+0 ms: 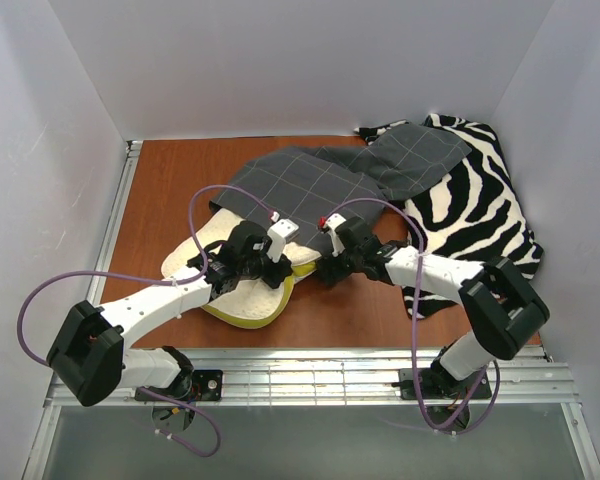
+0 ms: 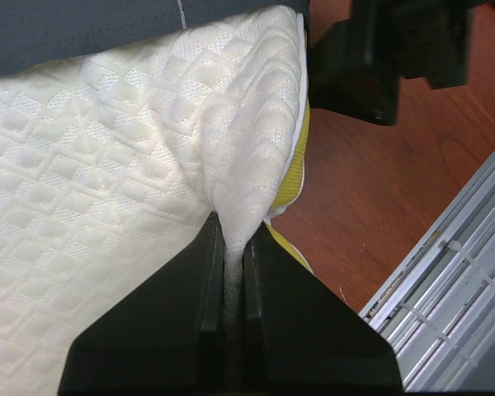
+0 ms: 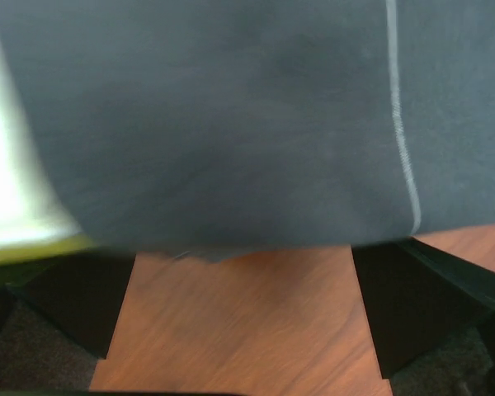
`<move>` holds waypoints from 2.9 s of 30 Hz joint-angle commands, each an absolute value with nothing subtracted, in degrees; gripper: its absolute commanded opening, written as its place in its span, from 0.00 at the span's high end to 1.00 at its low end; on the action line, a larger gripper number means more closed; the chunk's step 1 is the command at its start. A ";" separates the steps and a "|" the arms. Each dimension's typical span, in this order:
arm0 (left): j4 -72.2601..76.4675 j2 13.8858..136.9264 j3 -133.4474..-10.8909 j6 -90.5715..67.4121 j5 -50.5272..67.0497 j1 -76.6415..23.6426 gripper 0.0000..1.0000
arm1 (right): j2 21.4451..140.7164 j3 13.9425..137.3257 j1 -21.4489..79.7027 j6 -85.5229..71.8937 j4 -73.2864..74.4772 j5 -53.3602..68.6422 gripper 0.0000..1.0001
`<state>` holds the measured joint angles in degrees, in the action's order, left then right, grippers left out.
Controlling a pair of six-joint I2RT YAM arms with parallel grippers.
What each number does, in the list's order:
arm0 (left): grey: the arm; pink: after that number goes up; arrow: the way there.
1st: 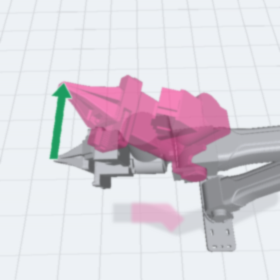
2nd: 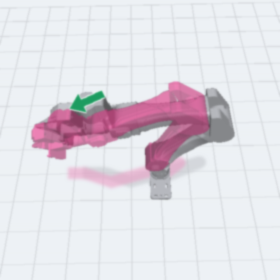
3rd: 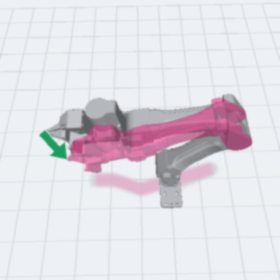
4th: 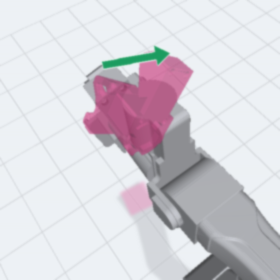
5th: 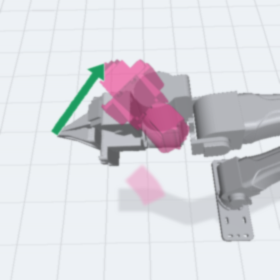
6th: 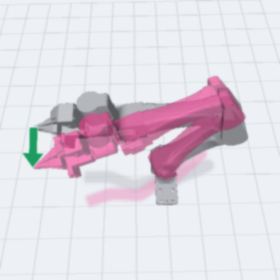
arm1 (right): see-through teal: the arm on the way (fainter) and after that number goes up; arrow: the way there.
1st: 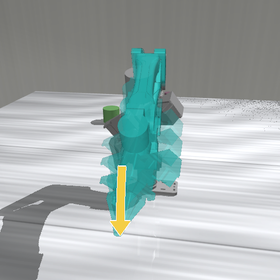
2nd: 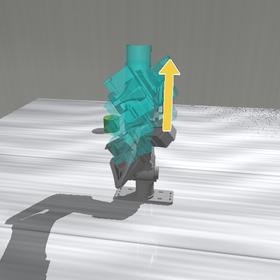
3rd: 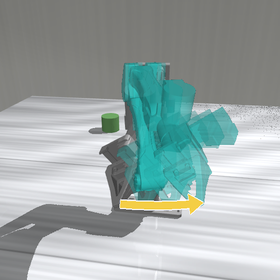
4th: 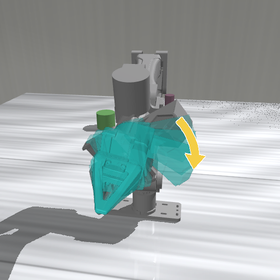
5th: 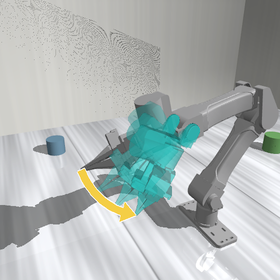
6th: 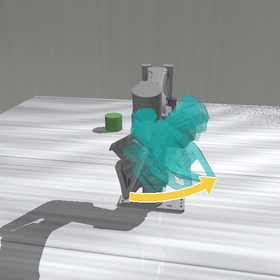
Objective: Put the pillow into the pillowcase
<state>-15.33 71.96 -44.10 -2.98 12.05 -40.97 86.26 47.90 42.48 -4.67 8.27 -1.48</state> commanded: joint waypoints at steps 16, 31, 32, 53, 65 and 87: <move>-1.33 73.73 -53.78 -22.40 26.90 -28.92 1.00 | 81.55 68.52 44.02 1.06 10.70 37.67 0.99; 4.90 74.09 -49.94 -38.76 20.47 -13.87 1.00 | 74.45 62.86 51.16 4.47 21.00 47.03 0.99; 5.62 74.70 -48.96 -38.76 20.30 -15.54 1.00 | 74.27 62.23 50.80 4.57 21.44 47.80 0.99; -46.93 77.51 -66.18 18.97 48.44 -0.09 0.02 | 69.43 52.81 41.13 7.55 34.45 51.42 0.44; -43.41 106.93 -76.90 32.33 36.56 13.97 0.02 | 86.46 75.89 39.73 10.11 31.65 28.93 0.24; -44.91 108.37 -70.05 33.57 51.68 12.83 0.48 | 128.31 116.81 52.38 14.76 29.80 -3.94 0.22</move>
<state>-42.00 110.30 -71.57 34.63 49.56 13.76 126.93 114.34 50.37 12.88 30.92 5.26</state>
